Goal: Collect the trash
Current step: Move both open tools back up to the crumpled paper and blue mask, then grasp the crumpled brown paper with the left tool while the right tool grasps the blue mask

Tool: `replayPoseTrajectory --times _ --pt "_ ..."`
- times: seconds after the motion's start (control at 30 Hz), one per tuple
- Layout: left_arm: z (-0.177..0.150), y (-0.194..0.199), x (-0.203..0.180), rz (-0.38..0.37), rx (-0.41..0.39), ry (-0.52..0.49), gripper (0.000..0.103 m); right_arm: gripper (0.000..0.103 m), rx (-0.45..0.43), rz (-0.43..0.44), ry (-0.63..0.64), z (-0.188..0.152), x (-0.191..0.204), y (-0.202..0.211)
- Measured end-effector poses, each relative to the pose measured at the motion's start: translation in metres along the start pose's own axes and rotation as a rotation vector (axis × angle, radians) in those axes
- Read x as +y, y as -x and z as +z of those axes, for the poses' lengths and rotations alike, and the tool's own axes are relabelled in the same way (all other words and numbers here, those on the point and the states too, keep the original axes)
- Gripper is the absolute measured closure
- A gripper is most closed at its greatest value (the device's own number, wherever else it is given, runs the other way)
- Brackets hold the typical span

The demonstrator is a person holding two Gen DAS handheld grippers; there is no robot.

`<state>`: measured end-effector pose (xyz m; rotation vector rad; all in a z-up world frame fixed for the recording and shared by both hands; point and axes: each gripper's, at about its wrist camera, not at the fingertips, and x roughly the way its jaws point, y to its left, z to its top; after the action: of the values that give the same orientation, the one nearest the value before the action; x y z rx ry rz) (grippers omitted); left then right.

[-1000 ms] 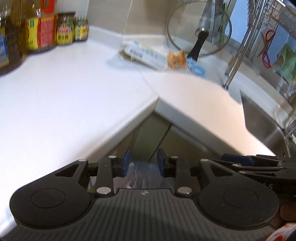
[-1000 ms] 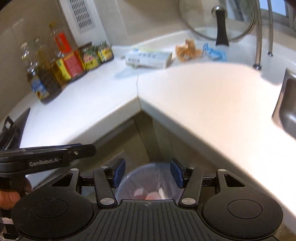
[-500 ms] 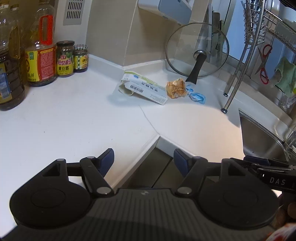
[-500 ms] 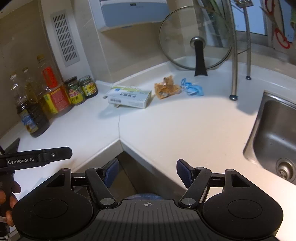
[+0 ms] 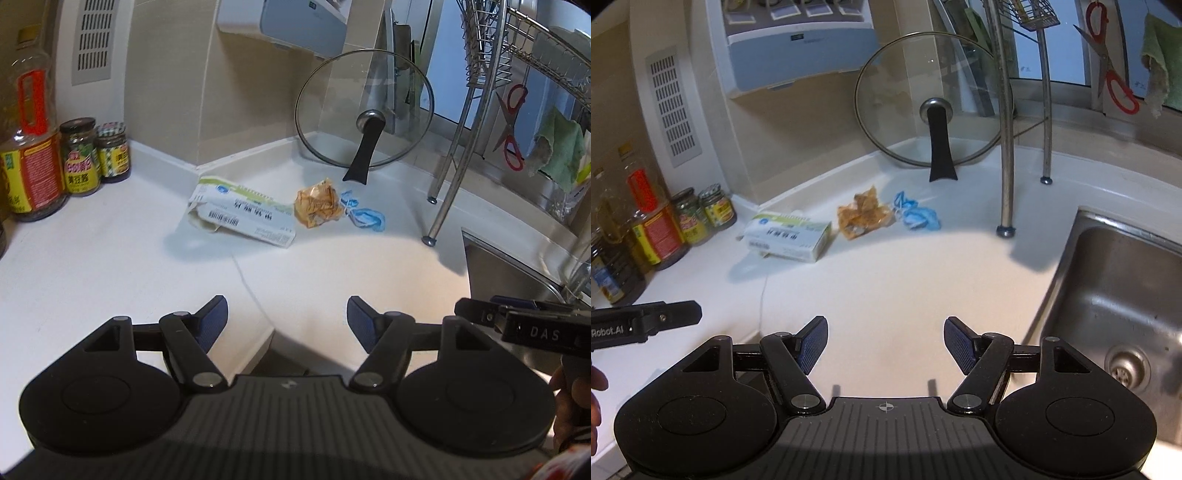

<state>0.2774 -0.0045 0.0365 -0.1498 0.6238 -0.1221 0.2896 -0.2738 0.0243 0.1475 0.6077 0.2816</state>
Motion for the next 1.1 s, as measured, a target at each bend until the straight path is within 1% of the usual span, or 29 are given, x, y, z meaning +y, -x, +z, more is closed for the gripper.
replayPoseTrajectory --times 0.1,0.17,0.3,0.47,0.7,0.77,0.8,0.87,0.93,1.0,1.1 --pt "0.016 -0.022 -0.012 0.02 -0.003 0.001 0.035 0.033 -0.009 0.013 0.022 0.022 -0.016 -0.024" --pt "0.029 -0.04 -0.022 0.028 -0.006 -0.016 0.035 0.033 -0.014 0.024 0.034 0.035 -0.028 -0.042" --pt "0.055 -0.079 -0.041 0.045 -0.012 -0.071 0.035 0.033 -0.008 0.044 0.056 0.06 -0.05 -0.084" --pt "0.074 -0.125 -0.058 0.062 -0.001 -0.148 0.036 0.034 0.003 0.06 0.086 0.081 -0.07 -0.127" --pt "0.086 -0.179 -0.072 0.068 0.034 -0.272 0.038 0.034 0.037 0.078 0.165 0.09 -0.079 -0.173" --pt "0.088 -0.192 -0.075 0.072 0.042 -0.308 0.041 0.037 0.047 0.086 0.174 0.091 -0.081 -0.181" --pt "0.089 -0.198 -0.076 0.073 0.049 -0.327 0.044 0.04 0.051 0.092 0.179 0.091 -0.081 -0.185" --pt "0.089 -0.207 -0.078 0.074 0.055 -0.365 0.046 0.044 0.053 0.101 0.19 0.091 -0.082 -0.19" --pt "0.09 -0.214 -0.082 0.078 0.054 -0.4 0.05 0.047 0.055 0.108 0.196 0.093 -0.082 -0.196" --pt "0.09 -0.221 -0.085 0.083 0.057 -0.434 0.052 0.049 0.057 0.112 0.205 0.092 -0.082 -0.201" --pt "0.089 -0.232 -0.09 0.092 0.071 -0.487 0.057 0.051 0.058 0.118 0.219 0.092 -0.08 -0.208"
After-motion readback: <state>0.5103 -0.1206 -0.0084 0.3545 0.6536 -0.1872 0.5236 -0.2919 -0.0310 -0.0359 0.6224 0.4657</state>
